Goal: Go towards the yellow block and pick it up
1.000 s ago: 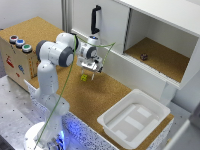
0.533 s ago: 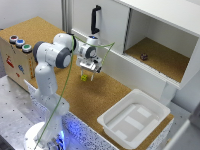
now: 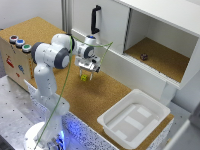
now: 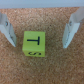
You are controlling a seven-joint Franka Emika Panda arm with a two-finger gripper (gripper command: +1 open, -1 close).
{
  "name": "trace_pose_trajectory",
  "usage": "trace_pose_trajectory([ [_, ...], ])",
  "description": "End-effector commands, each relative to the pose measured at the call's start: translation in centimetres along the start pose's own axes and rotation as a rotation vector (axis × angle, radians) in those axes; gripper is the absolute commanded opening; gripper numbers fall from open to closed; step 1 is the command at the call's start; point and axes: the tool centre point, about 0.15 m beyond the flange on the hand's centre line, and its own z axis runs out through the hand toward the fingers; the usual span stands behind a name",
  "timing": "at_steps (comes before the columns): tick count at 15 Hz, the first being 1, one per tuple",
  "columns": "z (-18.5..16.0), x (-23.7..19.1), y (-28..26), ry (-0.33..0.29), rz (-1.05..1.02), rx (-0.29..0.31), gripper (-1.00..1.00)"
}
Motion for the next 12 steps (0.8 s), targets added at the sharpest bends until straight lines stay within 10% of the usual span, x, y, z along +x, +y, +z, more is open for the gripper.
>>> trace_pose_trajectory([
  [1,1.4,0.9,-0.8,0.012,-0.007,0.031,-1.0],
  [12,-2.4,2.0,2.1,0.049,0.126,-0.019,-1.0],
])
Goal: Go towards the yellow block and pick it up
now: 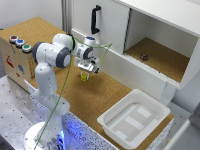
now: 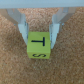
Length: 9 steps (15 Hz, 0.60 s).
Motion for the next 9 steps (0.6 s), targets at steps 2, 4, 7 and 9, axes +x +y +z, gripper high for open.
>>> trace_pose_trajectory([
  [2,-4.4,1.8,5.0,0.083,0.134,-0.038,-1.0],
  [4,-6.5,2.1,8.6,0.151,0.229,-0.066,-1.0],
  [7,-8.9,0.9,14.1,0.184,0.376,-0.138,-1.0],
  [9,-10.3,-0.4,18.1,0.2,0.457,-0.172,-1.0],
])
